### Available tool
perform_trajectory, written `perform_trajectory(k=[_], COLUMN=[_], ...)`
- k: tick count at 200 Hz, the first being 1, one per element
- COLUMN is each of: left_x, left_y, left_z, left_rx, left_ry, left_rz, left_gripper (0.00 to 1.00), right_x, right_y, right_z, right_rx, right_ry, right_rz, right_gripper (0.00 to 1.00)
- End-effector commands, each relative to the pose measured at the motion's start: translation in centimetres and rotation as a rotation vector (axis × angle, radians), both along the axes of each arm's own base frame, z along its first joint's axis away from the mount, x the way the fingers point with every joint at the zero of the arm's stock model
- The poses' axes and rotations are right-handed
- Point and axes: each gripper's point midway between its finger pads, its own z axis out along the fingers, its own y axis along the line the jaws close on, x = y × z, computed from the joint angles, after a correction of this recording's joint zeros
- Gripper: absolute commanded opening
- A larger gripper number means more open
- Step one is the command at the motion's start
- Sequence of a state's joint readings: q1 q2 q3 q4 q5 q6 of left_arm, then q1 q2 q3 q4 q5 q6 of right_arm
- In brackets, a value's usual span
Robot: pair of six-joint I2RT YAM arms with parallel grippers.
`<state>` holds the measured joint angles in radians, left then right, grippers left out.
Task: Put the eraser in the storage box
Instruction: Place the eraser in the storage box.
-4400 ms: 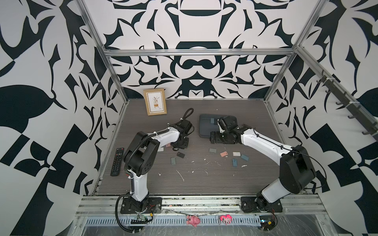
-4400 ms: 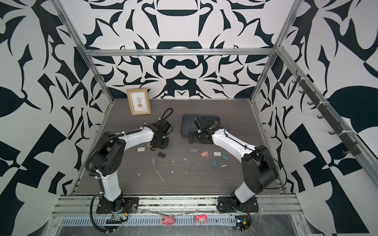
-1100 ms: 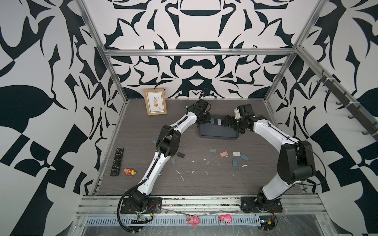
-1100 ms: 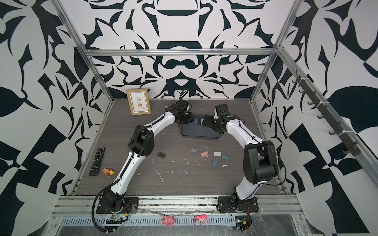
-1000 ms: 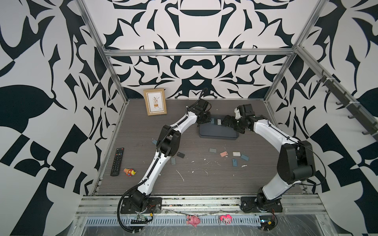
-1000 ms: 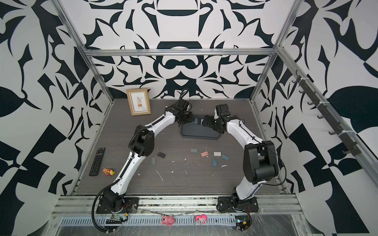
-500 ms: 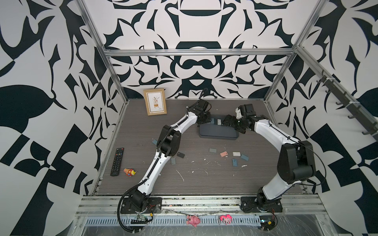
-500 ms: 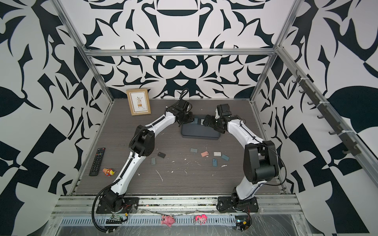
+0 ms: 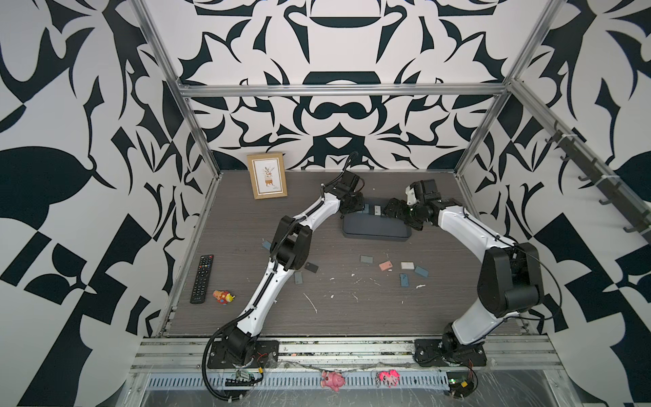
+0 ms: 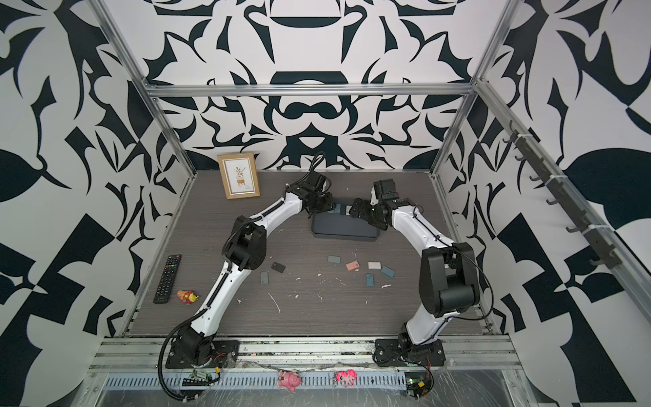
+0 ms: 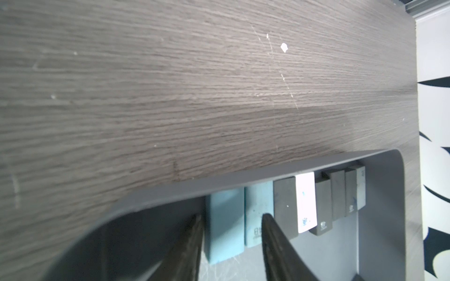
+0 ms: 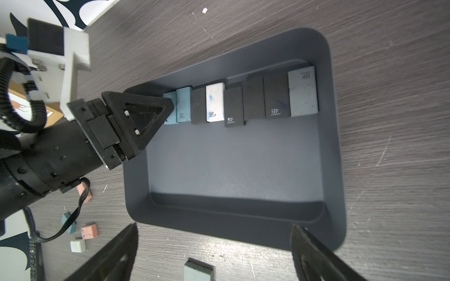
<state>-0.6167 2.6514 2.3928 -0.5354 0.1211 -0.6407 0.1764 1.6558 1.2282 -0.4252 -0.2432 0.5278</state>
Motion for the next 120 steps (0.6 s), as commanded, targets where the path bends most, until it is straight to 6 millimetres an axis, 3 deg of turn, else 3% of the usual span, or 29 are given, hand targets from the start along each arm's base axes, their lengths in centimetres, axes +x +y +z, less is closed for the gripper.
perform_trajectory(k=[1,85,109,120], left_x=[-0.5,-2.4,-3.9,-4.8], left_y=[0.3,0.6,0.7,0.8], left_z=[2.5,10.8,13.1,14.1], left_rx=[-0.015,-0.098,-0.148,-0.155], left_ry=[-0.004,-0.075,-0.074,-0.085], left_rz=[0.003,-0.021,-0.032,-0.042], left_gripper=[0.47,0.66,0.75,0.89], right_x=[0.1,-2.1,-3.5,-4.3], right_y=[-0.1,-1.8,-2.6,-3.1], right_z=[2.0,3.2,3.2,3.0], right_rx=[0.005,-0.079,-0.117,-0.138], right_ry=[-0.046,-0.038,-0.021,-0.005], right_rz=[0.002,-0.011,-0.018,-0.023], right_gripper=[0.99,0.99,0.99,0.99])
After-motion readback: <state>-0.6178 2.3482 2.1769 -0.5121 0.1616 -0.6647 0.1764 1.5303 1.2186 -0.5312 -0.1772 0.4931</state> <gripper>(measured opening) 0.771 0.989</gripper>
